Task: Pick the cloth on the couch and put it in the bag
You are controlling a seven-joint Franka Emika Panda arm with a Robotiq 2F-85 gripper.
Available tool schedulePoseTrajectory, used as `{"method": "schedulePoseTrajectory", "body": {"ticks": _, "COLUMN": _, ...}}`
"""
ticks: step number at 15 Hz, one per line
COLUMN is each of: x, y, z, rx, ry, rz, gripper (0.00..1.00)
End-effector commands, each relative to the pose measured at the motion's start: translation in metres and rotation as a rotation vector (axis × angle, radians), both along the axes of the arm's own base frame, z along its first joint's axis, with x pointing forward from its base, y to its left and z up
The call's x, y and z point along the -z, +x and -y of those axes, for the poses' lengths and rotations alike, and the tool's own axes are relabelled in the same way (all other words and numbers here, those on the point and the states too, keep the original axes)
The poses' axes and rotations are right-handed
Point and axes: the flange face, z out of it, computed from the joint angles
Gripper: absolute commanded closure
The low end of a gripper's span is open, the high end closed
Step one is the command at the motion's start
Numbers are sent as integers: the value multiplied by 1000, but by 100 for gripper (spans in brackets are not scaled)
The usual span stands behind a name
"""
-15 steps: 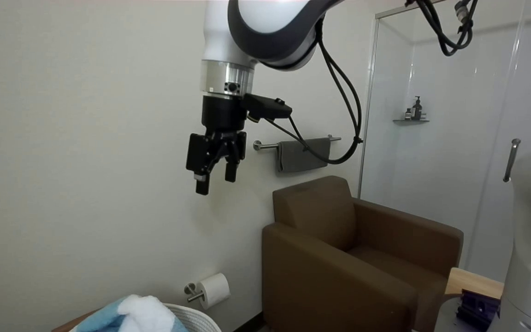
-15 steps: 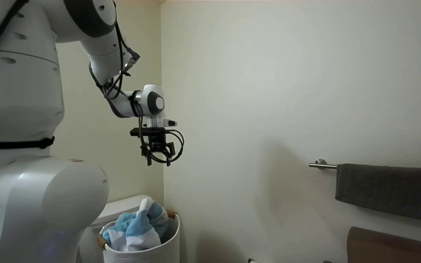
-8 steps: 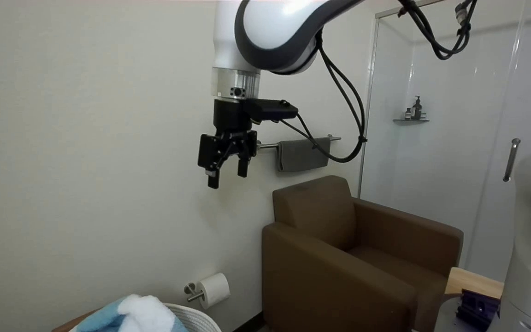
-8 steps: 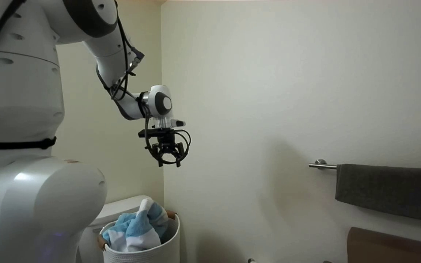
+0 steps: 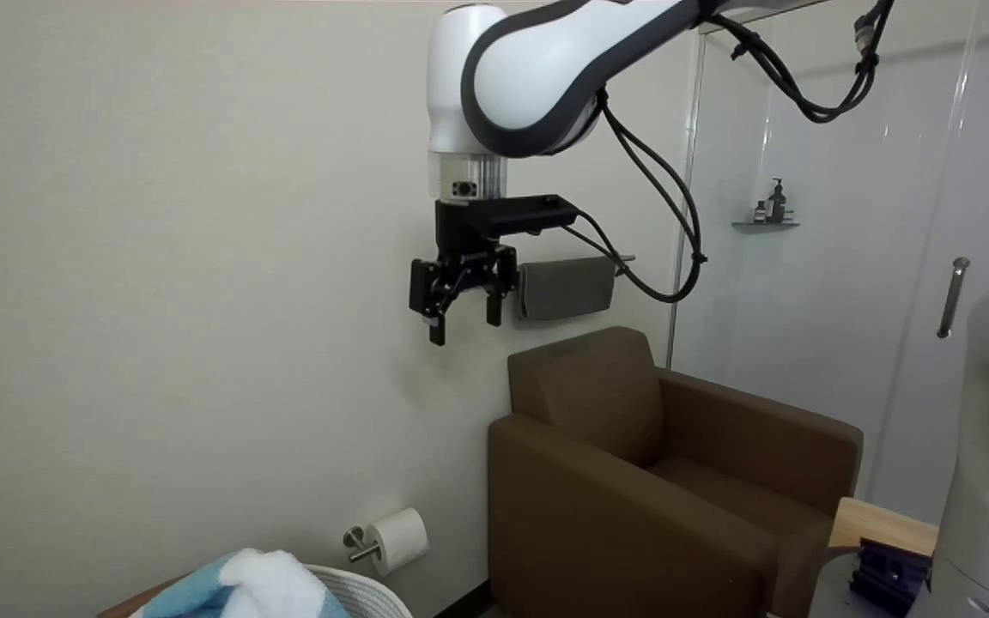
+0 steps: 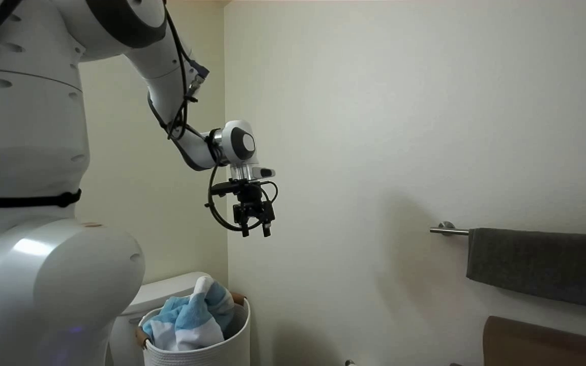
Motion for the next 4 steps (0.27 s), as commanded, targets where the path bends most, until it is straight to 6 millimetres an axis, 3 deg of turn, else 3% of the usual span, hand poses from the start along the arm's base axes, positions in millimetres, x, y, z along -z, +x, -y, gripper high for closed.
{"method": "schedulePoseTrajectory", "body": {"ticks": 1, "x": 0, "y": -1, "z": 0, "rx": 5, "ry": 7, "rz": -5, "gripper": 0}}
{"method": "schedulePoseTrajectory", "body": {"ticks": 4, "x": 0, "y": -3, "z": 1, "rx": 9, "ry": 11, "rz": -7, "gripper": 0}}
